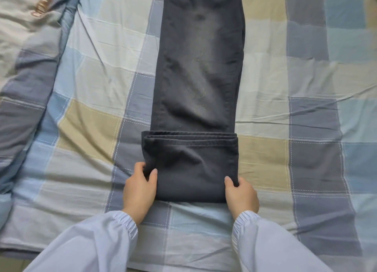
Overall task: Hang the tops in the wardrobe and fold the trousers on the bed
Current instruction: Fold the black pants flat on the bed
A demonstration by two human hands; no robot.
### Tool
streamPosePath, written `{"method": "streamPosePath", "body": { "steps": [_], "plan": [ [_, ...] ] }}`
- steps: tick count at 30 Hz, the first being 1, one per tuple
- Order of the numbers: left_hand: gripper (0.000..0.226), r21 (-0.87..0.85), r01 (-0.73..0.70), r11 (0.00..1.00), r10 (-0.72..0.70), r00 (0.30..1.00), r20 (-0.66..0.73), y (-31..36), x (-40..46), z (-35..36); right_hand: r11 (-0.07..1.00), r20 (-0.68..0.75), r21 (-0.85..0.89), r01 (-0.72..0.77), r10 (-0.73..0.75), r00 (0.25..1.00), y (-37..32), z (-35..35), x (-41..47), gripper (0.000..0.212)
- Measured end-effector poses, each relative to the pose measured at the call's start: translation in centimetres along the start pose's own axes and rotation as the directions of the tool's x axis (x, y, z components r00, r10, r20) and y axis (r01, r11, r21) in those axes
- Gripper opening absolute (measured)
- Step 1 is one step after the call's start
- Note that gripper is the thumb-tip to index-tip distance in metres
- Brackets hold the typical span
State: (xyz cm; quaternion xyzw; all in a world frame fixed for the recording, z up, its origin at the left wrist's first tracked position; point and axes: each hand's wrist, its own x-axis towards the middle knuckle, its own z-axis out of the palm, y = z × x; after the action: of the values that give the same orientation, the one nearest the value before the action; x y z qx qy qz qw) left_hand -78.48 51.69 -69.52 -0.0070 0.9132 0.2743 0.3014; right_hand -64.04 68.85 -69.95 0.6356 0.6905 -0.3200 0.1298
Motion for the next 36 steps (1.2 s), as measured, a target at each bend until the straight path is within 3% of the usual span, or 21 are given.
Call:
{"method": "streamPosePath", "body": {
  "steps": [4, 9, 15, 18, 23, 27, 31, 35, 36],
  "plan": [
    [0.050, -0.290, -0.120, 0.949, 0.066, 0.980, -0.190, 2.9, 0.5, -0.6, 0.962, -0.025, 0.260, 0.080, -0.076, 0.997, -2.7, -1.4, 1.7, 0.048],
    [0.020, -0.174, -0.107, 0.979, 0.078, 0.983, -0.164, 4.3, 2.7, -0.3, 0.960, -0.050, 0.171, 0.220, -0.215, 0.975, -4.8, -1.6, 3.2, 0.033],
    [0.032, -0.231, -0.108, 0.967, 0.059, 0.976, -0.209, 4.0, 3.5, -0.4, 0.959, -0.223, 0.149, 0.240, -0.203, 0.953, -4.2, -1.5, 3.5, 0.048],
    [0.014, -0.157, -0.135, 0.978, 0.104, 0.976, -0.190, 3.6, 3.7, -0.2, 0.940, -0.300, 0.209, 0.268, -0.199, 0.933, -3.8, -0.9, 3.0, 0.048],
    [0.017, -0.278, -0.134, 0.951, 0.066, 0.968, -0.242, 4.3, 4.0, -1.4, 0.855, -0.394, 0.374, 0.359, -0.204, 0.896, -3.2, -0.6, 2.6, 0.030],
    [0.019, -0.244, -0.129, 0.961, 0.057, 0.958, -0.281, 4.3, 4.7, -1.0, 0.860, -0.315, 0.406, 0.310, -0.187, 0.931, -3.9, -0.7, 3.4, 0.040],
    [0.021, -0.225, -0.010, 0.974, -0.038, 0.977, -0.211, 4.1, 6.0, -0.1, 0.899, -0.250, 0.376, 0.227, -0.138, 0.958, -4.4, -0.3, 4.3, 0.041],
    [0.027, -0.306, 0.011, 0.952, -0.055, 0.989, -0.136, 3.9, 5.6, -0.6, 0.917, -0.153, 0.351, 0.190, -0.144, 0.978, -3.7, -0.6, 3.7, 0.014],
    [0.036, -0.335, -0.008, 0.942, -0.033, 0.992, -0.118, 3.6, 5.1, -0.7, 0.928, -0.115, 0.344, 0.142, -0.109, 0.987, -3.3, -0.7, 3.5, 0.037]
  ]
}}
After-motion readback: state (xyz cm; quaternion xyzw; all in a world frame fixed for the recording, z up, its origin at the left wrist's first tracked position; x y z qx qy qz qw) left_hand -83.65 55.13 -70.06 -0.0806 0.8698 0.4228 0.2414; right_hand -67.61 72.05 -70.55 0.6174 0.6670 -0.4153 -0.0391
